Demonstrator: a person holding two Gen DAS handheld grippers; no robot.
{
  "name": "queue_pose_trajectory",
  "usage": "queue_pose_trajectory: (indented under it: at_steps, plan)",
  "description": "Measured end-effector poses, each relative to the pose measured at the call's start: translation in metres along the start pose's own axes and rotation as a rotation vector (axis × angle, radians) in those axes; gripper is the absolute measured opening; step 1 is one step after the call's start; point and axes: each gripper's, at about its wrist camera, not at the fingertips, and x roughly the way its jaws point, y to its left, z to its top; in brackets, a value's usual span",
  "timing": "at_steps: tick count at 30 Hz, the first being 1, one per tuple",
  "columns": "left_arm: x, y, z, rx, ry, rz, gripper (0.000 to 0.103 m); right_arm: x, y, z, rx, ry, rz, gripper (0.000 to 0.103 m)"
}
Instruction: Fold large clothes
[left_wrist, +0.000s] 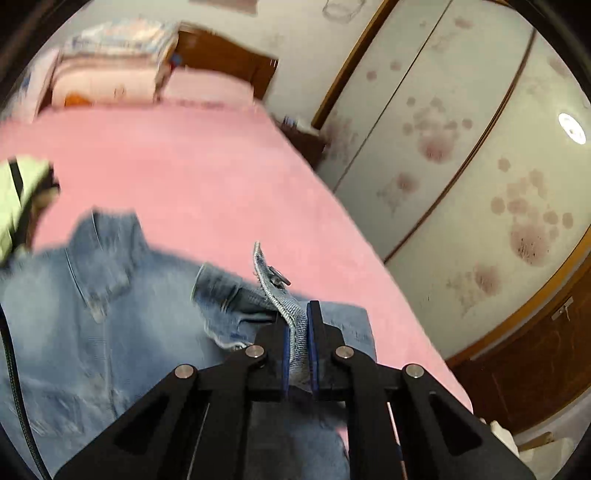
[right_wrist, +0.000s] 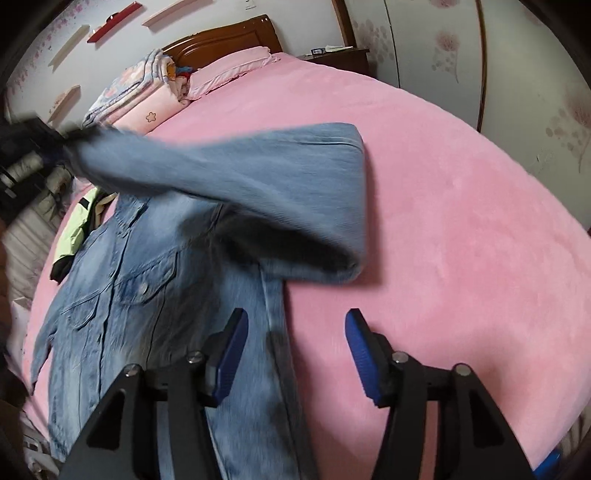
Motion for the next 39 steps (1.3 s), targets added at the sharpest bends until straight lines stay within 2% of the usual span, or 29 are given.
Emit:
queue_pose_trajectory:
  at_steps: [2, 6, 9, 12, 15, 18, 22, 25, 27, 28, 29, 33, 35, 37, 39]
  plan:
    - [-0.014, -0.004, 0.019, 0.027, -0.048, 0.019, 0.006, 0.008, 0.003, 0.011, 0.008, 0.001, 0.011, 0.055]
    - [-0.050, 0.014, 0.047, 0.022, -0.151, 0.073, 0.006, 0.033, 0.014, 0.028, 0.001, 0.028, 0.016, 0.055]
    - [-0.073, 0.045, 0.055, -0.002, -0.209, 0.138, 0.006, 0.048, 0.030, 0.037, -0.024, 0.043, 0.023, 0.055]
    - [-0.077, 0.087, 0.050, -0.045, -0.219, 0.207, 0.006, 0.059, 0.046, 0.044, -0.055, 0.039, 0.006, 0.055]
    - [-0.064, 0.142, 0.024, -0.116, -0.165, 0.289, 0.006, 0.069, 0.058, 0.048, -0.084, 0.039, -0.034, 0.055]
    - [-0.039, 0.200, -0.021, -0.226, -0.026, 0.373, 0.007, 0.074, 0.065, 0.048, -0.112, 0.052, -0.066, 0.056]
    - [-0.022, 0.244, -0.077, -0.336, 0.086, 0.421, 0.007, 0.076, 0.073, 0.045, -0.175, 0.049, -0.128, 0.056]
    - [-0.018, 0.256, -0.104, -0.368, 0.125, 0.408, 0.008, 0.078, 0.074, 0.046, -0.191, 0.039, -0.145, 0.056]
    - [-0.021, 0.255, -0.108, -0.356, 0.116, 0.404, 0.008, 0.081, 0.077, 0.046, -0.205, 0.036, -0.168, 0.055]
    - [-0.023, 0.251, -0.108, -0.346, 0.115, 0.404, 0.008, 0.082, 0.078, 0.047, -0.215, 0.035, -0.184, 0.049]
    - [-0.028, 0.246, -0.105, -0.333, 0.099, 0.406, 0.007, 0.080, 0.079, 0.047, -0.227, 0.024, -0.208, 0.040]
    - [-0.054, 0.241, -0.097, -0.298, 0.012, 0.418, 0.007, 0.075, 0.081, 0.044, -0.262, 0.000, -0.244, 0.037]
    - [-0.052, 0.246, -0.100, -0.284, 0.050, 0.445, 0.009, 0.085, 0.081, 0.037, -0.286, 0.049, -0.282, 0.037]
    - [-0.042, 0.255, -0.108, -0.269, 0.122, 0.460, 0.016, 0.091, 0.079, 0.031, -0.285, 0.094, -0.292, 0.037]
    - [-0.047, 0.261, -0.111, -0.281, 0.124, 0.448, 0.025, 0.081, 0.077, 0.029, -0.270, 0.096, -0.272, 0.038]
